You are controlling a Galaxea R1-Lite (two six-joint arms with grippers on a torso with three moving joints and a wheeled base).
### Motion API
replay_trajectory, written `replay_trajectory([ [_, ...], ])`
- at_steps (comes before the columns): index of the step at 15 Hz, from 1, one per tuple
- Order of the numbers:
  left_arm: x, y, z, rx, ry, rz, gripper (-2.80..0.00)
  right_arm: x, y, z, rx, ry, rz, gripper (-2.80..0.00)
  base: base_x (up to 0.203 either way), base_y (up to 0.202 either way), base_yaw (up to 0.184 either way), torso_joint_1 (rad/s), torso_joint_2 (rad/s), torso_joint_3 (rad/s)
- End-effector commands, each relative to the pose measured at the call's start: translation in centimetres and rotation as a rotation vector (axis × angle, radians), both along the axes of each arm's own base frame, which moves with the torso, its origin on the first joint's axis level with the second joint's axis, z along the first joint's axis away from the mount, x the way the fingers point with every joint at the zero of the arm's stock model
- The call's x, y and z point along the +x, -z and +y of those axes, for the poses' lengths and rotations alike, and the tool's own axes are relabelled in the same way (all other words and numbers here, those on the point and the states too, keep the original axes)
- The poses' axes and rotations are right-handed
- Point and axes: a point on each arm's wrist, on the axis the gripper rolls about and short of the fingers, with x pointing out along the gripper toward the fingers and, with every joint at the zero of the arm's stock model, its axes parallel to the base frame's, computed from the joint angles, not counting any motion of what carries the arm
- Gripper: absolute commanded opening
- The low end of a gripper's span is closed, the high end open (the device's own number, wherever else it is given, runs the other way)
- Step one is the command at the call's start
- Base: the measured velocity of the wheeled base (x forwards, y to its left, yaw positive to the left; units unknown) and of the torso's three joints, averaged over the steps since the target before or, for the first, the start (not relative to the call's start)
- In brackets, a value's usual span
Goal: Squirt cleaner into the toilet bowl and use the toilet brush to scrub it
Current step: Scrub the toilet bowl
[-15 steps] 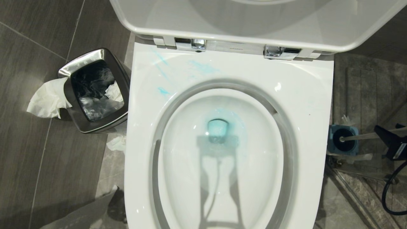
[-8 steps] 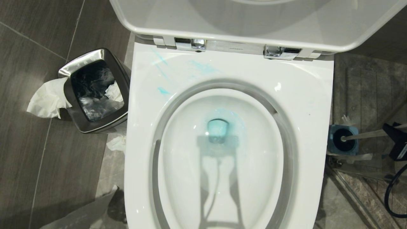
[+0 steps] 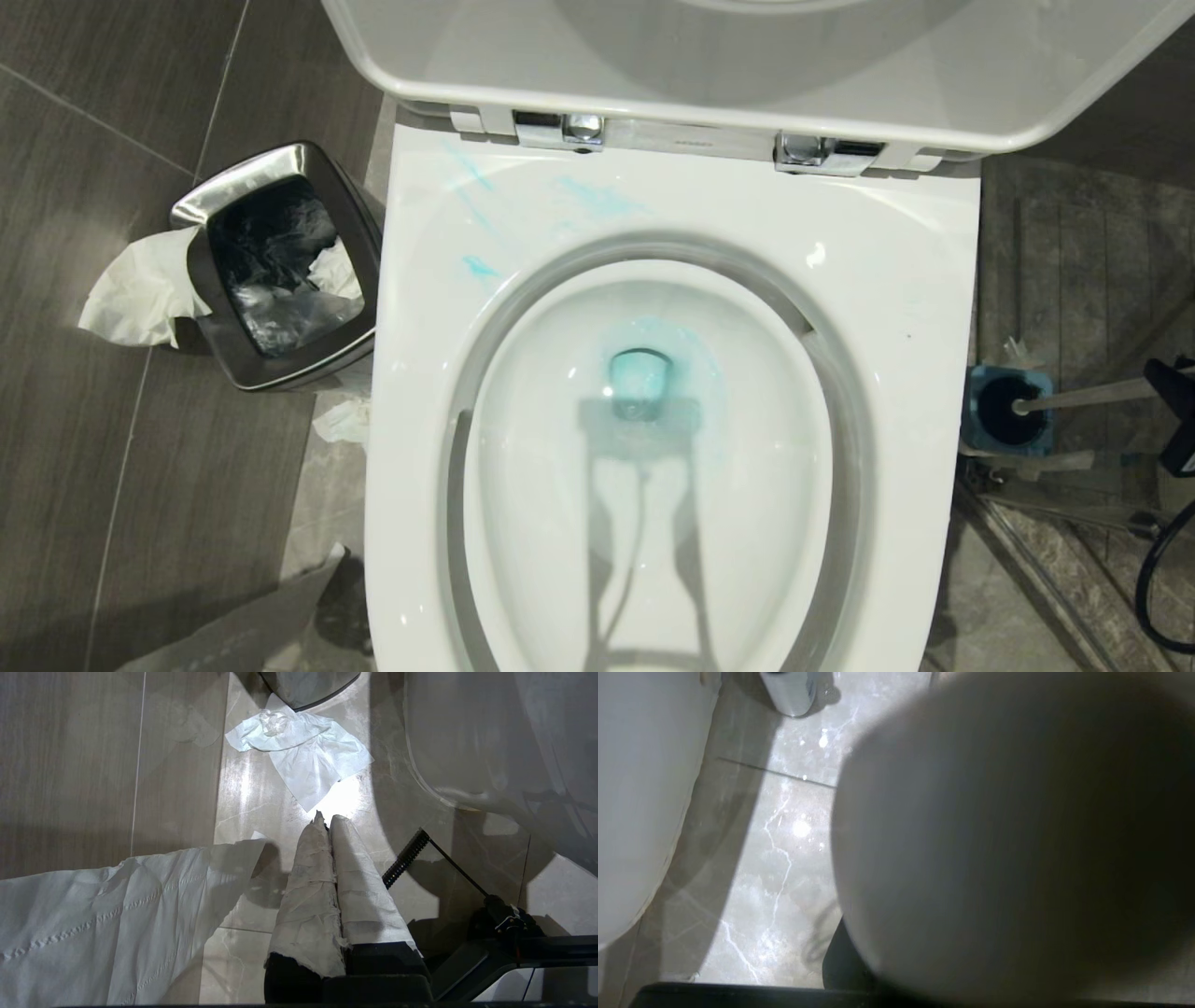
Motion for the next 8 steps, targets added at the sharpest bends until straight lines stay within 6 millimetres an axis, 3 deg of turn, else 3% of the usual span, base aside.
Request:
replay_trajectory([
  [1, 0.0, 0.0, 0.0, 0.0, 0.0, 0.002, -2.8, -0.9, -1.1, 0.3, -0.019, 0.006, -0.061, -2.8, 0.0, 0.0, 0.0, 0.0, 0.0, 0.0],
  [5, 0.0, 0.0, 0.0, 0.0, 0.0, 0.002, -2.8, -2.1, -3.6, 0.7, -0.048, 0.009, -0.15, -2.8, 0.0, 0.0, 0.0, 0.0, 0.0, 0.0],
  [8, 0.0, 0.0, 0.0, 0.0, 0.0, 0.002, -2.8, -4.1, -5.7, 1.5, -0.036, 0.005, -0.152, -2.8, 0.0, 0.0, 0.0, 0.0, 0.0, 0.0],
])
